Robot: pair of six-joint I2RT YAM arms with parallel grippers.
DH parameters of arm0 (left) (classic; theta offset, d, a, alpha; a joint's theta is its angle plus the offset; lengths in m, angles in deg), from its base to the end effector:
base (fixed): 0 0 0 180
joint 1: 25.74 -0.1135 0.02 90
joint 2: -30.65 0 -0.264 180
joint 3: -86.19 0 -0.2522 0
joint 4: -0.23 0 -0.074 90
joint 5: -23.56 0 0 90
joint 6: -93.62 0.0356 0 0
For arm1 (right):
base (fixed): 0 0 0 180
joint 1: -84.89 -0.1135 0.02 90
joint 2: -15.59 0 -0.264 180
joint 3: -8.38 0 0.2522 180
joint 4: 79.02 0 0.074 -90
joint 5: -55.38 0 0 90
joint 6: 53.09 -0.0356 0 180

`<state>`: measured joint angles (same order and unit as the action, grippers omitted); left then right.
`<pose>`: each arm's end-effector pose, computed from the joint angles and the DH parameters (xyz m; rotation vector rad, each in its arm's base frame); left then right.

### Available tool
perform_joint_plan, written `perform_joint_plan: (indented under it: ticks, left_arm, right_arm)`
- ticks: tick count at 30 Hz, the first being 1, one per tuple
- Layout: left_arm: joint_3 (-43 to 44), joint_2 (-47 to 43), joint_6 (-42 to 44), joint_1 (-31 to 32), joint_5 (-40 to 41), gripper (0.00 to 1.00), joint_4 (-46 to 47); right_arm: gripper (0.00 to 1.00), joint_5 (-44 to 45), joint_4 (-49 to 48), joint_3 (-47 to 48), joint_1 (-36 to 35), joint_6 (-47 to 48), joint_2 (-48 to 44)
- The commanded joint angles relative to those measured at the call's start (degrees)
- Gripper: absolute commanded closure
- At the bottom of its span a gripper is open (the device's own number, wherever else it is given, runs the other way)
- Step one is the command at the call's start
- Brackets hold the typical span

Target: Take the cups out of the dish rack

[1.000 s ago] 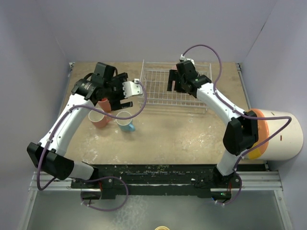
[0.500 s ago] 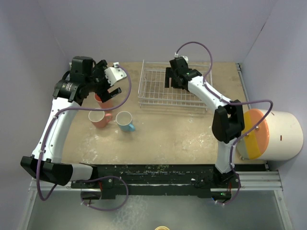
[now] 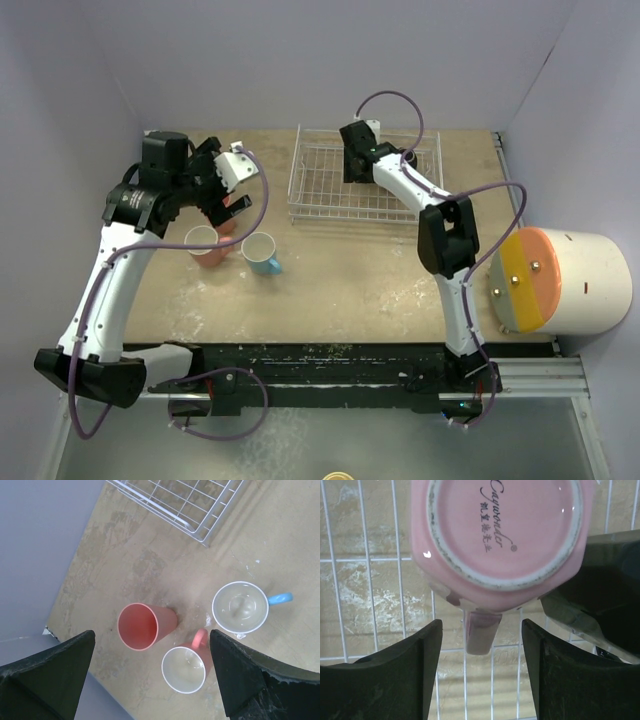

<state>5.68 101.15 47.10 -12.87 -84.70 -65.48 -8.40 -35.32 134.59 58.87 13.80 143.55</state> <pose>0.2304 -0.0641 0.4201 1.1777 1.8286 -0.0490 0.4641 0.2091 0.2385 0.1579 2.2606 -0.0937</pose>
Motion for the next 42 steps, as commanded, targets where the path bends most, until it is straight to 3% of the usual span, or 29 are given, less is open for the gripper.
perform_joint_plan:
  ticks: [1, 9, 14, 21, 29, 35, 39, 42]
  left_arm:
    - [-0.52, -2.57, -1.81, -0.03, -0.9, 0.01, 1.82]
    - [-0.66, -4.95, -1.17, -0.03, -2.38, 0.01, 1.78]
    - [-1.74, -5.62, -0.62, -0.03, -2.55, 0.01, 2.07]
    - [-4.07, -8.83, 0.66, -0.04, -4.9, 0.01, 6.47]
    - [-15.15, -16.07, 11.33, -0.03, -8.96, 0.01, 15.73]
    - [-17.35, -19.32, 17.48, 0.03, -16.45, 0.01, 16.79]
    - [-17.53, -20.66, 22.25, 0.06, -20.02, 0.01, 16.31]
    - [-18.37, -21.91, 25.32, 0.06, -21.84, 0.01, 17.44]
  right_arm:
    - [0.36, 2.89, 0.17, 4.11, 0.31, 1.05, -0.53]
    - [0.68, 2.1, 0.21, 3.98, 0.88, 1.12, -1.29]
    - [1.0, 1.46, 0.31, 3.81, 0.98, 1.89, -4.78]
    - [1.0, -5.12, 0.48, 4.41, 0.98, 1.97, -13.29]
    - [1.0, -25.65, -4.07, -1.65, 0.97, -7.17, -27.27]
    - [1.0, -44.02, -14.17, -15.16, 0.73, -16.33, -38.3]
    - [1.0, -55.66, -26.14, -25.56, -0.47, -25.59, -44.43]
    - [1.0, -59.5, -34.33, -33.52, -2.26, -32.57, -48.59]
